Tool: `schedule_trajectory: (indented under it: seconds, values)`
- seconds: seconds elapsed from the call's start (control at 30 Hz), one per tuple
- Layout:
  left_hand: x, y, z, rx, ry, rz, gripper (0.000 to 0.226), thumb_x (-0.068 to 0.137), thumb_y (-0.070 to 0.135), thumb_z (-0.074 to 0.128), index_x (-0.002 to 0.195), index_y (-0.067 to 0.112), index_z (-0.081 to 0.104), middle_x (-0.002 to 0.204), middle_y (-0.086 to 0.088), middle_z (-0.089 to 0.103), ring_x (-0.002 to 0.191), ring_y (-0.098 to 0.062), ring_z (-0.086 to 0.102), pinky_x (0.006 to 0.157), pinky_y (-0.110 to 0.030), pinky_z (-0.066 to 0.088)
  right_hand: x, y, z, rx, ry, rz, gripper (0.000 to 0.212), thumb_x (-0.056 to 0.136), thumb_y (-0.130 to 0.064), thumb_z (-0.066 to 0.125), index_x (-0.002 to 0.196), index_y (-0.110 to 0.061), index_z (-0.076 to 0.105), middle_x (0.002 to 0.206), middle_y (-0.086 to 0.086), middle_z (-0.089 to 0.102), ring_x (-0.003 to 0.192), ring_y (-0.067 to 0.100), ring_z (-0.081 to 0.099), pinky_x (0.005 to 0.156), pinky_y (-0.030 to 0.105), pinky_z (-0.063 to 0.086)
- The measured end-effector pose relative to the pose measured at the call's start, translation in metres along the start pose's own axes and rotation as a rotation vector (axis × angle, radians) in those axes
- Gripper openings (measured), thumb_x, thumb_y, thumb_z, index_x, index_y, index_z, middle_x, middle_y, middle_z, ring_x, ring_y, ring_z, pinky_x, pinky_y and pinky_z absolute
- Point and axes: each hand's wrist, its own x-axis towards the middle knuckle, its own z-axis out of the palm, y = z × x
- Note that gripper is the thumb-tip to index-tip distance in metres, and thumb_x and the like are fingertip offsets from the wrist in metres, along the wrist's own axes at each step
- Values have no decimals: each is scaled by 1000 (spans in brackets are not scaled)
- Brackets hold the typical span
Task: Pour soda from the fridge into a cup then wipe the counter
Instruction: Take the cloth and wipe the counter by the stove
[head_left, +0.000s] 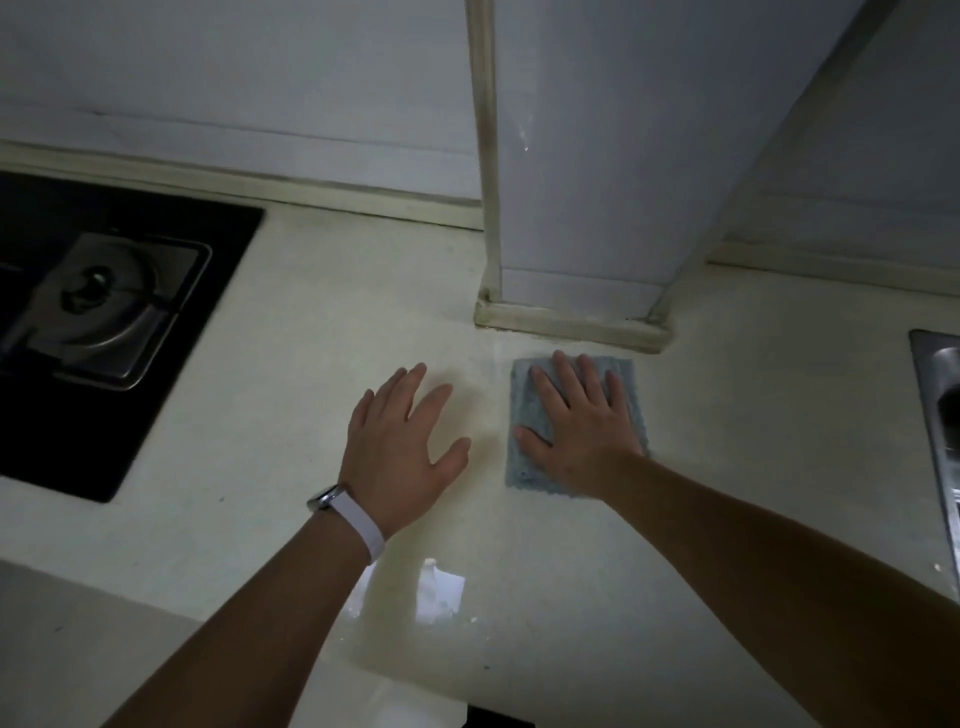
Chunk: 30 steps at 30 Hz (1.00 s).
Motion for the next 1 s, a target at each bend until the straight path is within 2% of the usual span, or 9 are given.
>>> schedule_trajectory:
  seconds: [0.23,0.4,0.57,1.0]
  values:
    - [-7,-27,-6,-43,38,-28,62,83,56,45,131,19,58,148,-11,46,137,-33,41,109,-54,31,33,-17,0,-44,8,-49,85,86,-77,8,153,-29,-12,163,2,-13,148,26,-14,117,50,-10]
    - [-11,-44,-9,-49,68,-45,59,84,53,47,129,16,60,146,-13,48,134,-35,44,107,-56,33,47,-32,-4,-49,13,-101,85,87,-76,13,154,-28,-5,163,2,-8,149,26,-11,118,52,-4]
    - [-11,-59,-12,-53,90,-63,60,83,52,48,128,15,61,144,-15,49,132,-37,46,106,-56,34,61,-51,-2,-84,15,-121,85,87,-75,14,154,-27,-4,163,3,-6,149,27,-9,118,53,-4]
    - [-38,-104,-24,-76,131,-174,62,82,53,48,130,16,60,146,-14,47,135,-34,43,107,-58,36,94,-122,1,-115,12,-328,80,90,-71,18,154,-26,-1,163,6,-2,149,31,-4,118,56,-2]
